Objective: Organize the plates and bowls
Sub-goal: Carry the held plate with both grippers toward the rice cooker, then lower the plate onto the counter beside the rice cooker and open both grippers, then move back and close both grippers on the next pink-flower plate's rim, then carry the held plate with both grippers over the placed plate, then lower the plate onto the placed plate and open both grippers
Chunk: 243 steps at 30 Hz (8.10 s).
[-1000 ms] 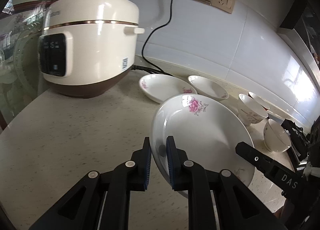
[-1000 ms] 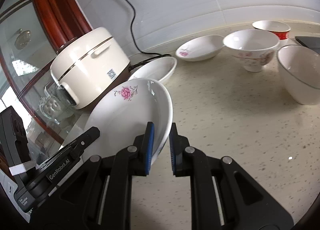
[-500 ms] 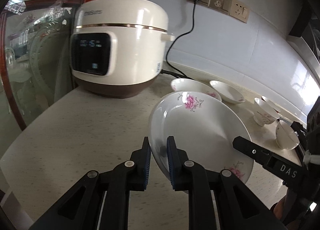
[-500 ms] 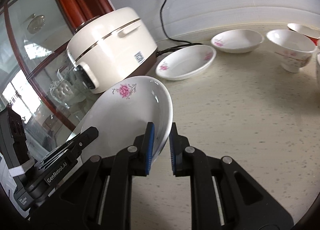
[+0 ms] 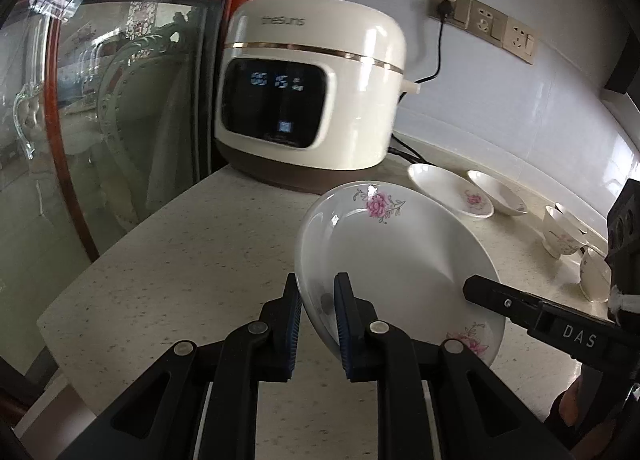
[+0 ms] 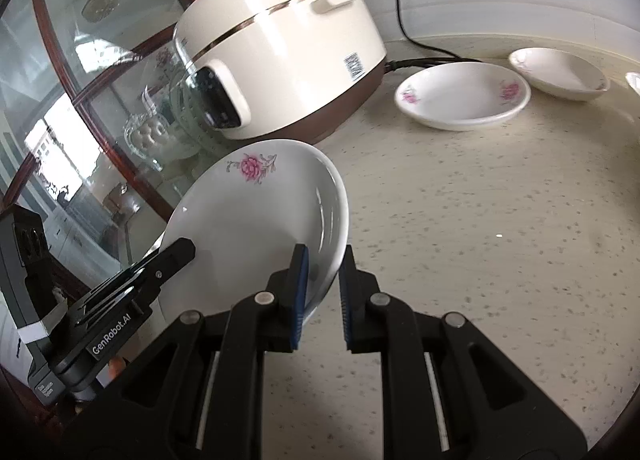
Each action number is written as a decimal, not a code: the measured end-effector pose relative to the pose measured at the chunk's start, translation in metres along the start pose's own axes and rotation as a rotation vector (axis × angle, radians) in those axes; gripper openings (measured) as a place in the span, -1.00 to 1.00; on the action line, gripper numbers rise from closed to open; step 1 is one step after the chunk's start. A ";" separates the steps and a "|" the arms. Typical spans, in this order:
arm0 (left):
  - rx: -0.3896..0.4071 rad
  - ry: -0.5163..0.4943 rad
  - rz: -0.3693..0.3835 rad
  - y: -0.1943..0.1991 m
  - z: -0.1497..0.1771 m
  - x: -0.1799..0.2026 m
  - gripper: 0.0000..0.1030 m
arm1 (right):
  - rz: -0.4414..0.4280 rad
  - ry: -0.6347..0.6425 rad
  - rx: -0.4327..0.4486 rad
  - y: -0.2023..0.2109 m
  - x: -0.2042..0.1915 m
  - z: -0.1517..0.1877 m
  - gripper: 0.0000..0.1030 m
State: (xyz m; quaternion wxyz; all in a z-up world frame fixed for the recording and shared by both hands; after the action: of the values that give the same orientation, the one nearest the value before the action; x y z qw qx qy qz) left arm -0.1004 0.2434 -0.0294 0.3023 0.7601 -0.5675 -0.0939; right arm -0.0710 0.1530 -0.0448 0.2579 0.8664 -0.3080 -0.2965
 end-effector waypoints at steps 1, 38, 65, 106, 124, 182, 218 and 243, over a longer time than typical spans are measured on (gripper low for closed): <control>-0.002 0.000 -0.003 -0.001 0.001 -0.003 -0.66 | -0.003 0.005 -0.005 -0.002 -0.003 0.000 -0.65; -0.007 0.107 -0.187 0.007 0.003 -0.046 0.44 | 0.018 -0.015 -0.013 -0.014 -0.012 0.000 0.21; -0.119 0.139 -0.046 -0.179 -0.084 0.134 0.68 | 0.332 -0.510 0.211 0.042 0.185 -0.044 0.11; -0.300 -0.113 0.228 -0.191 -0.034 0.202 -0.51 | 0.332 -0.532 0.116 0.040 0.212 -0.031 -0.65; -0.258 -0.075 0.353 -0.151 -0.028 0.196 -0.67 | 0.334 -0.494 0.181 0.069 0.202 -0.017 -0.66; 0.118 -0.053 0.184 0.009 -0.021 0.113 -0.67 | 0.062 -0.225 0.326 0.091 0.091 -0.016 -0.66; 0.155 0.022 0.090 0.030 -0.022 0.025 -0.66 | -0.037 -0.098 0.257 0.044 0.009 -0.017 -0.65; 0.073 0.098 -0.051 0.010 -0.006 -0.042 -0.66 | -0.011 0.028 0.057 -0.007 -0.039 0.001 -0.65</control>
State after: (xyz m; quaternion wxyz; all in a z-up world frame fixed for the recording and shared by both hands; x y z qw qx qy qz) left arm -0.1198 0.2828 -0.0277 0.2991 0.7885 -0.5357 -0.0433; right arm -0.0937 0.1839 -0.0361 0.2357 0.8792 -0.3079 -0.2770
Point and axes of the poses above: each gripper's, at about its wrist camera, not at the fingertips, and y roughly against the way its jaws point, x to its right, z to its underside, the point moved 10 cm from there along -y, roughly the way its jaws point, and after that the axes turned 3 degrees about z, right-handed, at the moved point
